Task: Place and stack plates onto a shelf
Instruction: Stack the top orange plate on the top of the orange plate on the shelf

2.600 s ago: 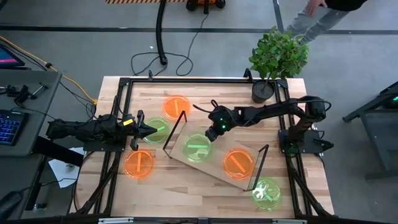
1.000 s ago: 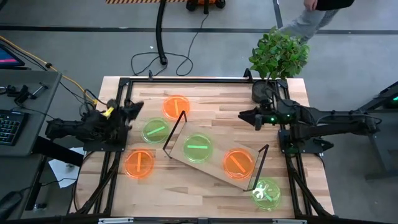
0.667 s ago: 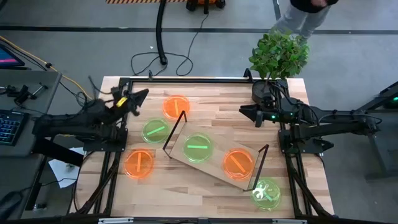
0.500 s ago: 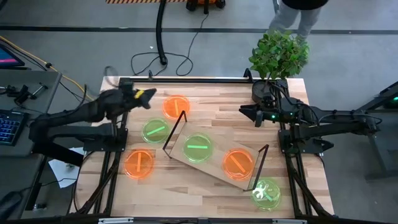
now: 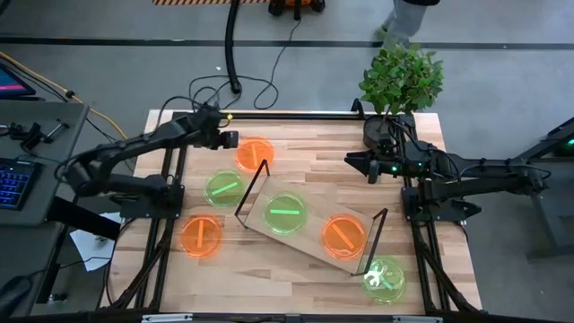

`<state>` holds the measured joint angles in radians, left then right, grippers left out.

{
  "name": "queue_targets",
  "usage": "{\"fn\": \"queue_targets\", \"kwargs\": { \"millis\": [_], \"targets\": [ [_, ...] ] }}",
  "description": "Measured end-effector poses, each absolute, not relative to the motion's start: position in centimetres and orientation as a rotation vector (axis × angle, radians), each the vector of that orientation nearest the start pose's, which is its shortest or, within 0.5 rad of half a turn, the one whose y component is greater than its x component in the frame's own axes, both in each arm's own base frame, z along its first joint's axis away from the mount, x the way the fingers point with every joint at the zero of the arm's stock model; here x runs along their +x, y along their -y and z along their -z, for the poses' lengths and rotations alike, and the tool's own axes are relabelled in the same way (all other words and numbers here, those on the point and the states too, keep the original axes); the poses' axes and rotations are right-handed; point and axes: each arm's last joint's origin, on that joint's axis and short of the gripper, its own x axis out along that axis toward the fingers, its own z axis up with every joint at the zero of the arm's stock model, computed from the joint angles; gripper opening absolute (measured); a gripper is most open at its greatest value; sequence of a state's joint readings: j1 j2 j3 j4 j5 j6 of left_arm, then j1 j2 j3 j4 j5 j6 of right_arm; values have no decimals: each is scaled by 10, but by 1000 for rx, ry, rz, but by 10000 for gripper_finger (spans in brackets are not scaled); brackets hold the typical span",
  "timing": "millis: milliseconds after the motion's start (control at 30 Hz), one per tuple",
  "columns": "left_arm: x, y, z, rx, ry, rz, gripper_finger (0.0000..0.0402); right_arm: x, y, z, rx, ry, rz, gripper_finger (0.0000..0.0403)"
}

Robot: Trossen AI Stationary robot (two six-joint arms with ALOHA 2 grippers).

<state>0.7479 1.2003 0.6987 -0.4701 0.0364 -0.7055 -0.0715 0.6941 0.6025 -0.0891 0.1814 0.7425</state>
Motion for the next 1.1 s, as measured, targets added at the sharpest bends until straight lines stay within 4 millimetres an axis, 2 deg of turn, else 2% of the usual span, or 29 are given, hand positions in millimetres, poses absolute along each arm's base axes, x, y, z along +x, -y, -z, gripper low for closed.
{"fn": "queue_targets", "kwargs": {
  "millis": [300,600,933,1100],
  "targets": [
    [178,-165,-159,-1094,-828,-1042,170,160,17,-292,724,-79,307,145],
    [189,-173,-135,-1126,-846,-1051,170,160,17,-293,720,-80,306,145],
    [194,-175,-128,-1164,-837,-1024,168,160,17,-292,716,-85,308,145],
    [195,-175,-128,-1158,-833,-1015,127,160,17,-292,715,-84,320,145]
  ]
}}
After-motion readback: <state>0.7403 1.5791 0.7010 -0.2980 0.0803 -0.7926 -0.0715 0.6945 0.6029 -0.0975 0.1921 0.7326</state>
